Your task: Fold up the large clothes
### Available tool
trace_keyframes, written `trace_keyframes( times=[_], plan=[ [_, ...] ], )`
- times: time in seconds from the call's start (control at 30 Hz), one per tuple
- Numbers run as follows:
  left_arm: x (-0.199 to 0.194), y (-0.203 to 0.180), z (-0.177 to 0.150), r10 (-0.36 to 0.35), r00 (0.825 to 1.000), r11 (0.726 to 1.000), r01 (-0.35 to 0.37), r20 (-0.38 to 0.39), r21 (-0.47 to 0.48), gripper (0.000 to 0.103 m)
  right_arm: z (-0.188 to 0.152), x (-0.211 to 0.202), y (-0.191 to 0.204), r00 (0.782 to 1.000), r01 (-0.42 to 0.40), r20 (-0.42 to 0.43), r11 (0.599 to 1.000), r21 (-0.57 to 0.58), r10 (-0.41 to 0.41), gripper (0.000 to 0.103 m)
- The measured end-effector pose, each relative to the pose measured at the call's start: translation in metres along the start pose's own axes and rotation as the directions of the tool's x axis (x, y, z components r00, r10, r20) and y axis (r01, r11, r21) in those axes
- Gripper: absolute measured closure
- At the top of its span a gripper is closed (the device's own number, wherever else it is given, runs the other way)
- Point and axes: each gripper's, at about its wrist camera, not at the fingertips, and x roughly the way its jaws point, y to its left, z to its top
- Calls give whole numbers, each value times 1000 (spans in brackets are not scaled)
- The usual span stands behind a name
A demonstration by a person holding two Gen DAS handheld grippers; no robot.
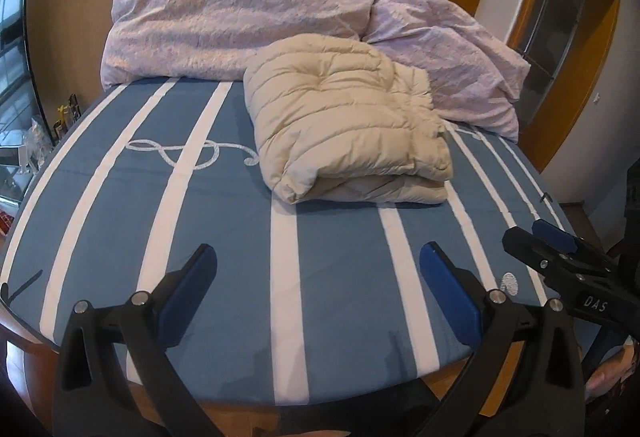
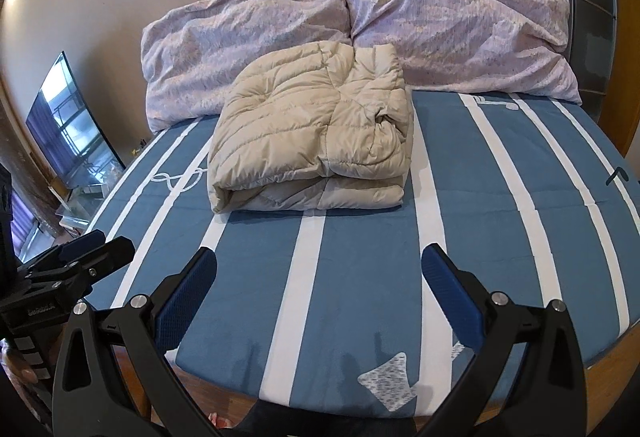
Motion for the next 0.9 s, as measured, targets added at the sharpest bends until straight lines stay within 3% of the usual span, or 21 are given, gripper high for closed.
trace_keyframes(
  times=[0.9],
  plan=[
    [1, -3, 3, -23, 1000, 1000, 23, -6, -7, 2, 1, -2, -3, 1000, -20, -11, 1000, 18, 20, 1]
  ],
)
